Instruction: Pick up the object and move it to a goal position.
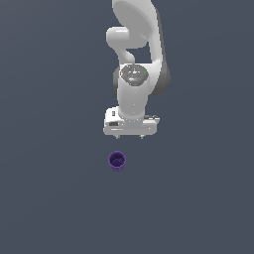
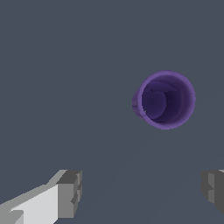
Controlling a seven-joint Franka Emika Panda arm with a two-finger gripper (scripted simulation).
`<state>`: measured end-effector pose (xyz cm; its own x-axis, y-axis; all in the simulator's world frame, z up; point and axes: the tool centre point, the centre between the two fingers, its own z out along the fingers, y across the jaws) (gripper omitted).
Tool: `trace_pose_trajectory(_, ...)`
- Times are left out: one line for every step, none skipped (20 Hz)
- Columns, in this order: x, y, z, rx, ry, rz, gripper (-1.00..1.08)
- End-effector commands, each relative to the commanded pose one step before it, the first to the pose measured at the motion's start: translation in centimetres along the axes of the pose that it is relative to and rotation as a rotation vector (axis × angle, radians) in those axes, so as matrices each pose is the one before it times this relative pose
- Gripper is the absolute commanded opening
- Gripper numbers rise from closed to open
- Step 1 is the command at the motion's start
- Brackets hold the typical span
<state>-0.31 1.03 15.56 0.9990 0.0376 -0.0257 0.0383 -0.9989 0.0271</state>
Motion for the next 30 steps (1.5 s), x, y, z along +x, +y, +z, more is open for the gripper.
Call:
trace_pose_trajectory(0.0,0.001,0.0,0.0,0.0,0.0,0.28)
trace_pose_trajectory(0.032,-0.039,-0.046,0.00008,0.00097,0.00003,0.28)
trace_pose_trajectory(0.086,-0.109,-0.152,0.00032,0.00314,0.00018,0.28)
trace_pose_trajectory(0.143,-0.18,-0.234,0.00054,0.00484,0.0004,0.28)
trace_pose_trajectory(0.182,-0.236,-0.309,0.00079,0.00626,0.00082,0.28)
trace_pose_trajectory(0.139,-0.187,-0.241,0.0007,0.00474,0.00108,0.28)
trace_pose_trajectory(0.077,-0.11,-0.138,0.00047,0.00255,0.00108,0.28)
trace_pose_trajectory(0.02,-0.036,-0.043,0.00019,0.00063,0.00072,0.28)
trace_pose_trajectory(-0.016,0.024,0.023,-0.00006,-0.00048,-0.00002,0.28)
trace_pose_trajectory(-0.017,0.038,0.046,-0.00028,-0.00045,-0.00145,0.28)
trace_pose_trajectory(0.006,0.025,0.033,-0.00045,0.00047,-0.00325,0.28)
trace_pose_trajectory(0.019,0.03,0.032,-0.00063,0.00108,-0.00479,0.28)
trace_pose_trajectory(0.023,0.039,0.045,-0.00083,0.00133,-0.00628,0.28)
trace_pose_trajectory(0.022,0.05,0.062,-0.00103,0.00145,-0.00767,0.28)
trace_pose_trajectory(0.022,0.064,0.077,-0.00122,0.00161,-0.00898,0.28)
trace_pose_trajectory(0.025,0.072,0.087,-0.00139,0.00184,-0.01024,0.28)
trace_pose_trajectory(0.029,0.078,0.095,-0.00157,0.00212,-0.0116,0.28)
trace_pose_trajectory(0.031,0.087,0.106,-0.00175,0.00235,-0.01293,0.28)
trace_pose_trajectory(0.032,0.096,0.118,-0.00195,0.00258,-0.01441,0.28)
trace_pose_trajectory(0.032,0.105,0.13,-0.00215,0.00281,-0.01584,0.28)
trace_pose_trajectory(0.033,0.113,0.141,-0.00235,0.00304,-0.01734,0.28)
trace_pose_trajectory(0.032,0.122,0.153,-0.00256,0.00327,-0.01884,0.28)
trace_pose_trajectory(0.031,0.129,0.165,-0.00276,0.00349,-0.02037,0.28)
trace_pose_trajectory(0.029,0.136,0.177,-0.00297,0.0037,-0.0219,0.28)
trace_pose_trajectory(0.027,0.143,0.188,-0.00318,0.00391,-0.02344,0.28)
trace_pose_trajectory(0.023,0.149,0.2,-0.00338,0.00411,-0.02499,0.28)
trace_pose_trajectory(0.019,0.154,0.211,-0.00359,0.00431,-0.02655,0.28)
trace_pose_trajectory(0.014,0.159,0.222,-0.0038,0.0045,-0.02811,0.28)
trace_pose_trajectory(0.008,0.16,0.23,-0.00396,0.00464,-0.02939,0.28)
trace_pose_trajectory(0.002,0.156,0.23,-0.00398,0.0046,-0.02957,0.28)
